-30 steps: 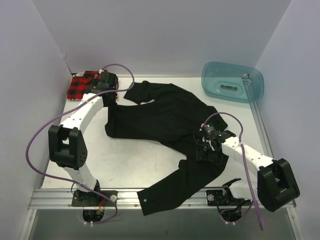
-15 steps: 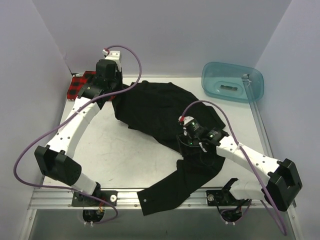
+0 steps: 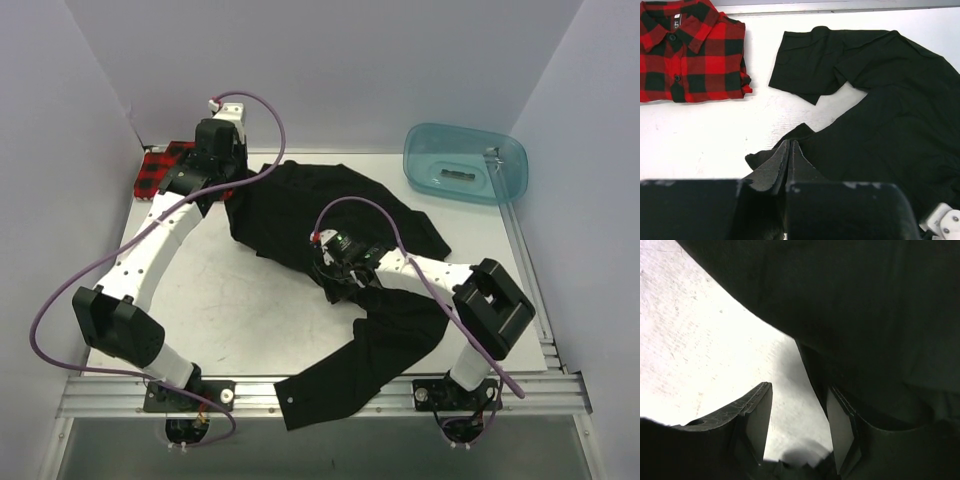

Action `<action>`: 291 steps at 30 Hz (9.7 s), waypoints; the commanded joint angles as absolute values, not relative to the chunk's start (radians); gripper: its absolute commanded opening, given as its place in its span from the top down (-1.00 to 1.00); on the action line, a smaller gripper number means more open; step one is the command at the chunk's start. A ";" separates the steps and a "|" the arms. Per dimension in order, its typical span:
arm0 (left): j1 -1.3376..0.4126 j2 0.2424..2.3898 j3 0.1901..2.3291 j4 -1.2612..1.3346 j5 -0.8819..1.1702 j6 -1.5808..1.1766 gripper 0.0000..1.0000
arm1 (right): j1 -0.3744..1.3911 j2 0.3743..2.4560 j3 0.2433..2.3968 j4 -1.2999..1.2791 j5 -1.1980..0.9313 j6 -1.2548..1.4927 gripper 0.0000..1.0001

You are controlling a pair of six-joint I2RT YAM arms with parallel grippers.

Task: Fold and stack the long sleeve shirts
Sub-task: Flatten the shirt out, then fold the shirt

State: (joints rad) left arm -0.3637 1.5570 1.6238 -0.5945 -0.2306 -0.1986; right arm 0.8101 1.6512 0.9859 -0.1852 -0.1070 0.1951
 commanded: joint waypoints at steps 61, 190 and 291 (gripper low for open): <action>-0.103 1.163 1.043 -0.469 -0.291 -0.290 -0.73 | 1.086 2.057 1.577 -0.451 -0.129 -0.169 0.25; -0.141 1.751 1.386 -0.342 -0.029 -0.480 -0.73 | 0.348 1.387 0.810 -0.175 -0.022 0.542 -0.11; -0.290 1.032 0.460 -0.864 -0.160 -1.132 1.00 | 0.198 1.237 0.471 -0.362 -0.117 0.664 0.69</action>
State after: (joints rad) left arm -0.2867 1.0405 0.4904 -0.8841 -0.1371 -1.1442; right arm 0.1917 1.2350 0.5209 -0.2909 -0.1379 0.6464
